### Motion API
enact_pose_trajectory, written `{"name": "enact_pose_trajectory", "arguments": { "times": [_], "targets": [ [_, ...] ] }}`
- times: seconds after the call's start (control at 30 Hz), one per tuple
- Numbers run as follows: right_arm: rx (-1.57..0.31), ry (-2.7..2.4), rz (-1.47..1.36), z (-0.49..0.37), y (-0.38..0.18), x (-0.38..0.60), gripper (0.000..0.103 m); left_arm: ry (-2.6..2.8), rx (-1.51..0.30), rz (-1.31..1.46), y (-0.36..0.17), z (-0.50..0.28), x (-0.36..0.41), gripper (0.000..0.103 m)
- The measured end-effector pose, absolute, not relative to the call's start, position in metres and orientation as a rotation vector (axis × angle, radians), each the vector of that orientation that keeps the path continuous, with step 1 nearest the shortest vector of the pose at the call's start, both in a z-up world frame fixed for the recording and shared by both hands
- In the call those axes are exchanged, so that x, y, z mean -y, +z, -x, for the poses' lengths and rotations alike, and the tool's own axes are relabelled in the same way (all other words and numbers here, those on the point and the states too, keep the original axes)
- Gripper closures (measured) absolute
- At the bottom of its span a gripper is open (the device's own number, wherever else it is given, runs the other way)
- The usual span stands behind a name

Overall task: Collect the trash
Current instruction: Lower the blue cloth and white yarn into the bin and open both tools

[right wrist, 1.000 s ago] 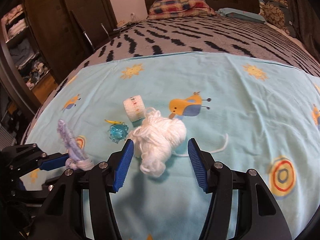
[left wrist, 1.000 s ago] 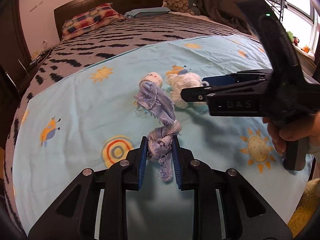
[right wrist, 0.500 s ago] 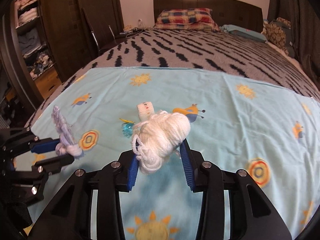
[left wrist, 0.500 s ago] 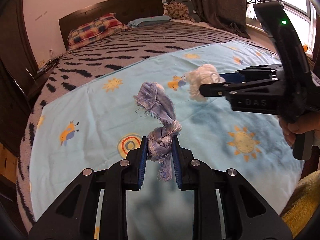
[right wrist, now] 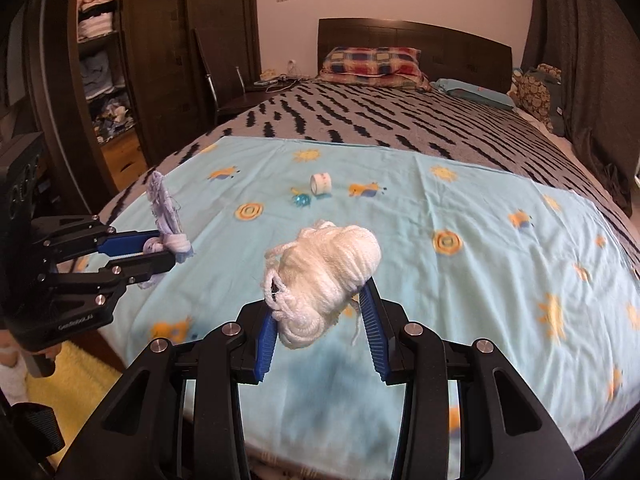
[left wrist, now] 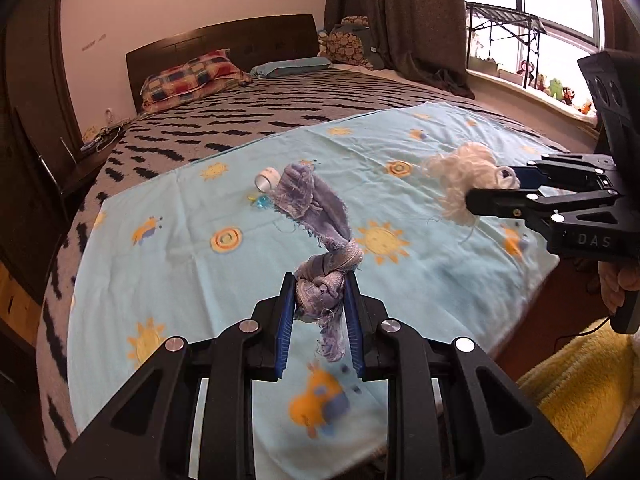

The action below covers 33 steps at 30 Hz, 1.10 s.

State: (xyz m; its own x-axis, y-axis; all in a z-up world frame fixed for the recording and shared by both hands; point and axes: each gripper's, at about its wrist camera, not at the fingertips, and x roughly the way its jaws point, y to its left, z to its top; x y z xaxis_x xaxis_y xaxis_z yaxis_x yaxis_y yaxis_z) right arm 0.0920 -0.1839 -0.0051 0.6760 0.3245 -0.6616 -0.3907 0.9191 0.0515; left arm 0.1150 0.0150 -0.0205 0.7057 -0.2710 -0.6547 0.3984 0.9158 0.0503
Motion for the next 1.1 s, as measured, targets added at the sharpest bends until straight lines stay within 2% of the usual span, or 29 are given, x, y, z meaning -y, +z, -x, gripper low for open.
{"name": "enact_pose_trajectory", "arguments": {
  "times": [0.33, 0.7, 1.1],
  "targets": [
    [-0.824, 0.398, 0.004, -0.015, -0.056, 0.207, 0.063, -0.406, -0.752, -0.106, -0.061, -0.039, -0.013, 0.080],
    [-1.087, 0.377, -0.112, 0.032, -0.171, 0.200, 0.063, -0.441, -1.004, -0.074, -0.171, -0.005, 0.003, 0.080],
    [-1.272, 0.301, -0.149, 0.022, -0.259, 0.196, 0.063, -0.452, -1.240, -0.041, -0.273, -0.012, 0.017, 0.081]
  ]
}}
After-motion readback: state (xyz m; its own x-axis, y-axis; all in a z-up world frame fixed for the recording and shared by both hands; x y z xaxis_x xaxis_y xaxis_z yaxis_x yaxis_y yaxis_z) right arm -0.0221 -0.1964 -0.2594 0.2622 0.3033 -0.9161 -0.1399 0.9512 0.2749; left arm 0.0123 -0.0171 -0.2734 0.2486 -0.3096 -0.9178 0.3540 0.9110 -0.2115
